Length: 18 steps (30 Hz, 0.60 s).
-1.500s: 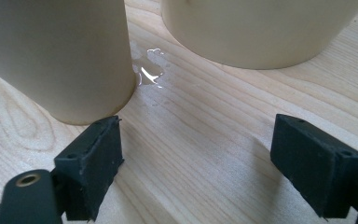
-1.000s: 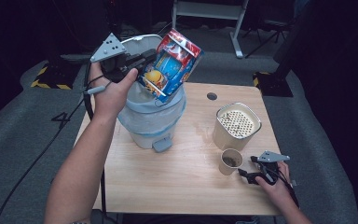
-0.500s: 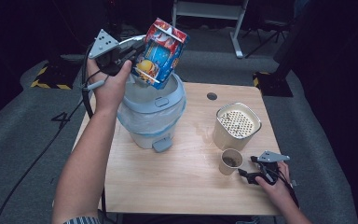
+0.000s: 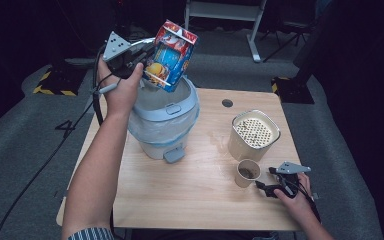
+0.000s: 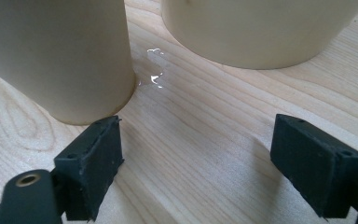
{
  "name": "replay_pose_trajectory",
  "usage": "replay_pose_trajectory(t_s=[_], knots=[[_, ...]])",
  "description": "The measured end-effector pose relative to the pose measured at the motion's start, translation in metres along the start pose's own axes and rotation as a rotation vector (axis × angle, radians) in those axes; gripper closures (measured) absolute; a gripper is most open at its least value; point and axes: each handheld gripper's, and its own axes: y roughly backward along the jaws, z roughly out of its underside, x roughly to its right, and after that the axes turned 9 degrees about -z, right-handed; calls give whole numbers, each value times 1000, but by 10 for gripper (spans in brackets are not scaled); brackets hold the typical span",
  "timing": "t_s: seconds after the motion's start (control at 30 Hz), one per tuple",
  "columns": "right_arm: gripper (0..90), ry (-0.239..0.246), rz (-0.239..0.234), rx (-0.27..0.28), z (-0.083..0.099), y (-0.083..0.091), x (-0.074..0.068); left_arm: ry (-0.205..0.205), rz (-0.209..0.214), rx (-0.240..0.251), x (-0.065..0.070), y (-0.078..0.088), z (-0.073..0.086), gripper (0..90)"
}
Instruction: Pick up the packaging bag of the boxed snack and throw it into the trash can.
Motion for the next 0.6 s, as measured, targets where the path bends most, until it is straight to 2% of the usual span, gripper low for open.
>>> replay_pose_trajectory(t_s=[0.5,0.6], knots=[[165,-1,0,0,0,0,0,-28,-10,-21,3,-5,3,880],[165,0,0,0,0,0,0,-20,10,-21,2,-7,5,834]])
